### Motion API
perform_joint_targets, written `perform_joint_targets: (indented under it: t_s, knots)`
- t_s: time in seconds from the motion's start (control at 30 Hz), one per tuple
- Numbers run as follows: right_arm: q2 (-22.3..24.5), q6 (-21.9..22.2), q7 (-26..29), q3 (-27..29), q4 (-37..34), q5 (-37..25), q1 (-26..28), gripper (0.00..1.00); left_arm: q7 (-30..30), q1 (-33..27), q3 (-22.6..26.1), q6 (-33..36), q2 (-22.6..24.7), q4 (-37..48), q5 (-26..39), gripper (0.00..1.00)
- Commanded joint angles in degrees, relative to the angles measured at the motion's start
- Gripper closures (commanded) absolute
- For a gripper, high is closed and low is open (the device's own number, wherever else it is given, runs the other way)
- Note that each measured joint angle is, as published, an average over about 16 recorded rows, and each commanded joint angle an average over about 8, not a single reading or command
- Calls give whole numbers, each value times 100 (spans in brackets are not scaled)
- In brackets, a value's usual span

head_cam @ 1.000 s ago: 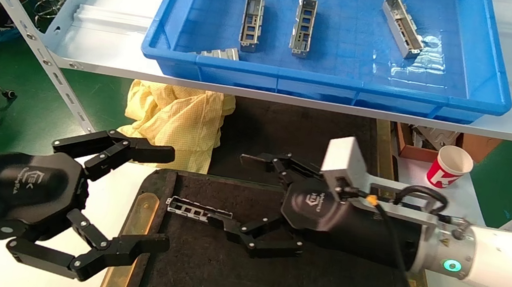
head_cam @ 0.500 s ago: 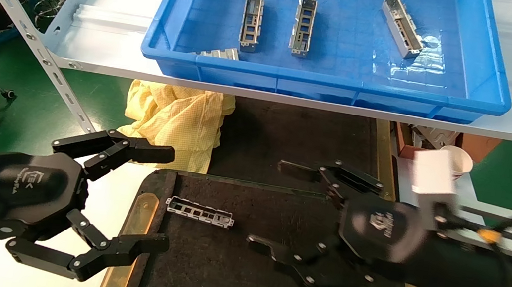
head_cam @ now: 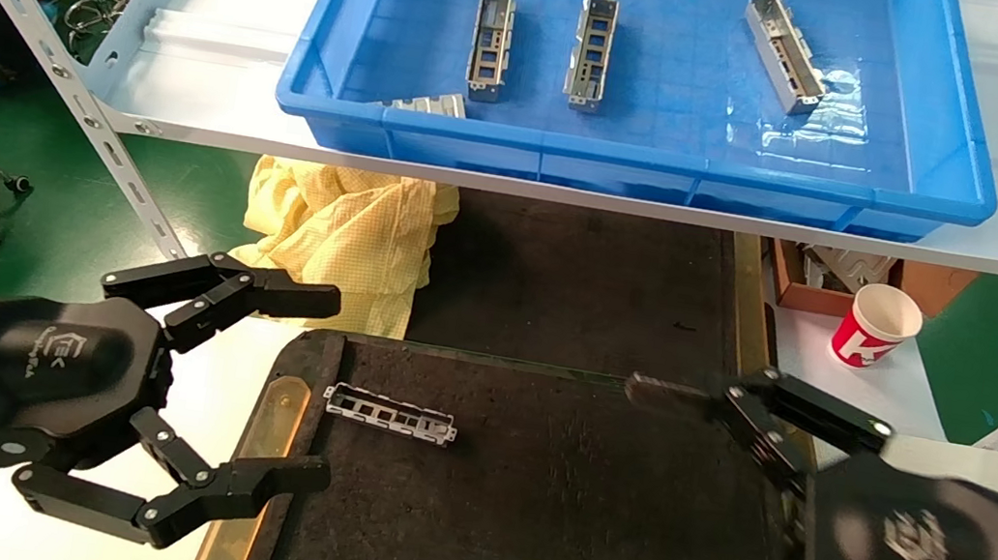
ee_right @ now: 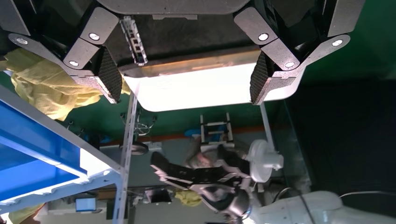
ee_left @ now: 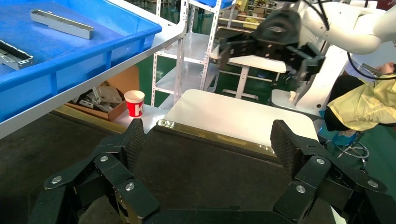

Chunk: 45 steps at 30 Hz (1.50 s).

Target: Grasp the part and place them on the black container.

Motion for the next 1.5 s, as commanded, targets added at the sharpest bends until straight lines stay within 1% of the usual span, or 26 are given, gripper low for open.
perform_joint_targets:
  t_s: [0.03, 0.2, 0.7, 1.5]
  knots:
    - [125, -87, 91, 188, 148, -8, -96, 0, 0, 0, 0, 0, 0, 0, 0, 0]
    - [206, -147, 129, 317, 247, -14, -162, 0, 0, 1, 0, -1, 0, 1, -1, 0]
    - [114, -78, 86, 170, 134, -15, -92, 0, 0, 1, 0, -1, 0, 1, -1, 0]
    - [81, -52, 73, 113, 89, -15, -65, 0, 0, 1, 0, -1, 0, 1, -1, 0]
